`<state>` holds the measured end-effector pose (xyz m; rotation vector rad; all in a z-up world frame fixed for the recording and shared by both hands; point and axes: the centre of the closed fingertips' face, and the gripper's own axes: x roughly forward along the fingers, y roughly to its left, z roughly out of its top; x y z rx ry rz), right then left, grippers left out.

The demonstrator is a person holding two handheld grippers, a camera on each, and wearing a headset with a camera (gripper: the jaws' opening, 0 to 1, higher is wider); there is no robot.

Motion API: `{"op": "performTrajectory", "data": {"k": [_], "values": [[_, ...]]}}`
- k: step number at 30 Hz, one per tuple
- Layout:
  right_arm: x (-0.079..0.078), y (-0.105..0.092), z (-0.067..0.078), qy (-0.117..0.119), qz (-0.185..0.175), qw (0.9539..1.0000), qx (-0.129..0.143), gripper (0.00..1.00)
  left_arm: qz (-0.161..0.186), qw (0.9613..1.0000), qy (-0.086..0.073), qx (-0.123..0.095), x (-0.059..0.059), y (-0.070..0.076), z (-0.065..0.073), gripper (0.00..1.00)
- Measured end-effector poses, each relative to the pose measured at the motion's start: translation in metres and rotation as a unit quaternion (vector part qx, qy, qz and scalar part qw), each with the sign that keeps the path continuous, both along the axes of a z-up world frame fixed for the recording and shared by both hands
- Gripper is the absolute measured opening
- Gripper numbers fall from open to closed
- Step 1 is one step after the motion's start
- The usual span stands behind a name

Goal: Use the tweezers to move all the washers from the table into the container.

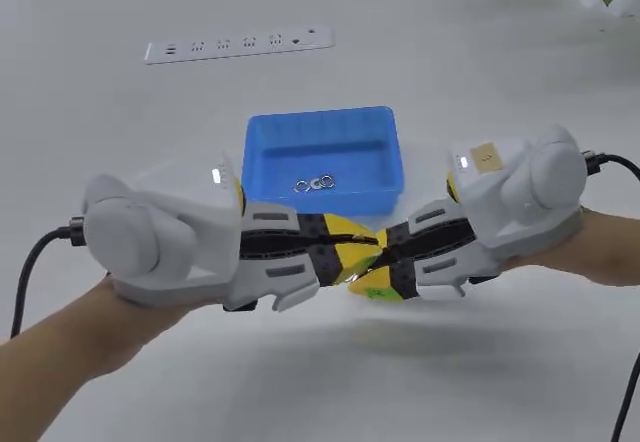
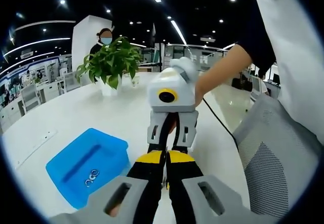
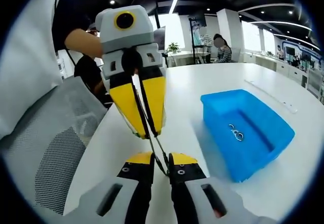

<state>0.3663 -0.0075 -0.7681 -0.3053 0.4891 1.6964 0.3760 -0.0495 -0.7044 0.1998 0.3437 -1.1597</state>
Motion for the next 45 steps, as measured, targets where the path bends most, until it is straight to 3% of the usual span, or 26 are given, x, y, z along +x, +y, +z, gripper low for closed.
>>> {"op": "performTrajectory", "data": {"k": [4,12,14,18,22,27,31,35,39,45], "values": [[-0.001,0.001,0.001,0.0,0.016,0.9999,0.003,0.12,-0.001,1.0,0.0,0.002,0.0,0.001,0.0,0.05],[-0.003,0.002,0.002,-0.037,0.036,0.9986,0.006,0.1,0.015,0.9998,-0.004,0.013,0.004,0.004,-0.001,0.06],[-0.003,0.002,0.002,-0.043,0.036,0.9984,0.006,0.1,0.035,0.9991,0.024,0.002,0.004,0.005,-0.002,0.06],[-0.007,0.002,0.001,-0.043,0.039,0.9983,0.005,0.09,0.043,0.9987,0.027,0.004,0.002,0.008,-0.003,0.17],[-0.01,0.002,-0.001,-0.045,0.039,0.9982,0.008,0.09,0.045,0.9975,0.045,-0.029,-0.006,0.007,0.009,0.18],[-0.015,0.0,0.001,-0.049,0.043,0.9978,0.006,0.09,0.053,0.9975,0.038,-0.029,-0.013,0.014,0.016,0.22],[-0.015,0.001,0.011,-0.049,0.036,0.998,0.017,0.09,0.066,0.995,0.056,-0.051,-0.023,0.024,0.02,0.26],[-0.01,0.001,0.021,-0.055,0.028,0.9978,0.023,0.09,0.09,0.9926,0.065,-0.051,-0.032,0.036,0.018,0.31],[-0.009,0.003,0.035,-0.062,0.022,0.9973,0.035,0.09,0.134,0.9874,0.059,-0.059,-0.035,0.054,0.02,0.4],[-0.003,0.003,0.064,-0.082,0.016,0.995,0.054,0.09,0.169,0.9818,0.056,-0.066,-0.038,0.077,0.028,0.48]]}}
